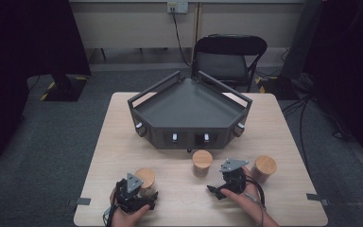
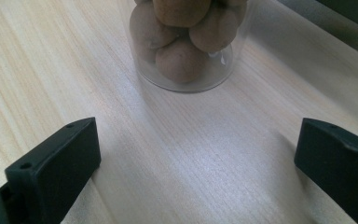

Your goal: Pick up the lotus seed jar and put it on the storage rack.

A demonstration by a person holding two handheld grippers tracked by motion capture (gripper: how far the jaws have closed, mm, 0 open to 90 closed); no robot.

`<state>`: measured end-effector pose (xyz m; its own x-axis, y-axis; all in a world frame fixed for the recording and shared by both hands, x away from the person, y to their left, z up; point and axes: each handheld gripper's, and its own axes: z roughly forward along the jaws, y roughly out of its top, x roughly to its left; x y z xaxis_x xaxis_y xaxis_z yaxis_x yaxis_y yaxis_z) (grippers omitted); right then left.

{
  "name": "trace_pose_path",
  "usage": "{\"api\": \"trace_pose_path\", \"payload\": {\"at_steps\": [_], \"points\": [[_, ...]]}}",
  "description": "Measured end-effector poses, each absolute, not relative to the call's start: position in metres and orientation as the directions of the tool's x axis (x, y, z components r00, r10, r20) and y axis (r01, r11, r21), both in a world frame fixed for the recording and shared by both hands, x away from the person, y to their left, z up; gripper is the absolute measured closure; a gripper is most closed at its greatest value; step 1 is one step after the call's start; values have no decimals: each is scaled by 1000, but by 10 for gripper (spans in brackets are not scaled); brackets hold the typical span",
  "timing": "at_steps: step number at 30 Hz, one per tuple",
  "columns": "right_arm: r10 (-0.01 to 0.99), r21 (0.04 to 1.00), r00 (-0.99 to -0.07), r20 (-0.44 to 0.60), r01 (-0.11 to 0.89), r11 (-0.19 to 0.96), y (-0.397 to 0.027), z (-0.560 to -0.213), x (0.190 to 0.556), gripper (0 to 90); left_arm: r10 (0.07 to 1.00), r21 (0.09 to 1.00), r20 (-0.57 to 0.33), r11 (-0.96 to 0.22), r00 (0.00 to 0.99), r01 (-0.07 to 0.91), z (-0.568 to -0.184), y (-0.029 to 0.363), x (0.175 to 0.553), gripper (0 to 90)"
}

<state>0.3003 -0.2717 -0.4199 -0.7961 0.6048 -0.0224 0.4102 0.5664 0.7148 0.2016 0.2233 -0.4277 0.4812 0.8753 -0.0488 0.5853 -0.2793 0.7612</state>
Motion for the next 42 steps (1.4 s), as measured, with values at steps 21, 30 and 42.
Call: {"api": "trace_pose_path", "payload": {"at_steps": [21,30,42], "points": [[605,715,-796,-22,411,566,-272,-420,300,0,871,789,-81,-241,485,565,-430,228,202,174],[605,715,-796,-23,410,566,-272,-420,300,0,875,795,-79,-234,478,559,-432,229,202,233],[607,715,-795,-23,411,566,-271,-420,300,0,872,792,-60,-255,486,555,-426,227,204,251]]}}
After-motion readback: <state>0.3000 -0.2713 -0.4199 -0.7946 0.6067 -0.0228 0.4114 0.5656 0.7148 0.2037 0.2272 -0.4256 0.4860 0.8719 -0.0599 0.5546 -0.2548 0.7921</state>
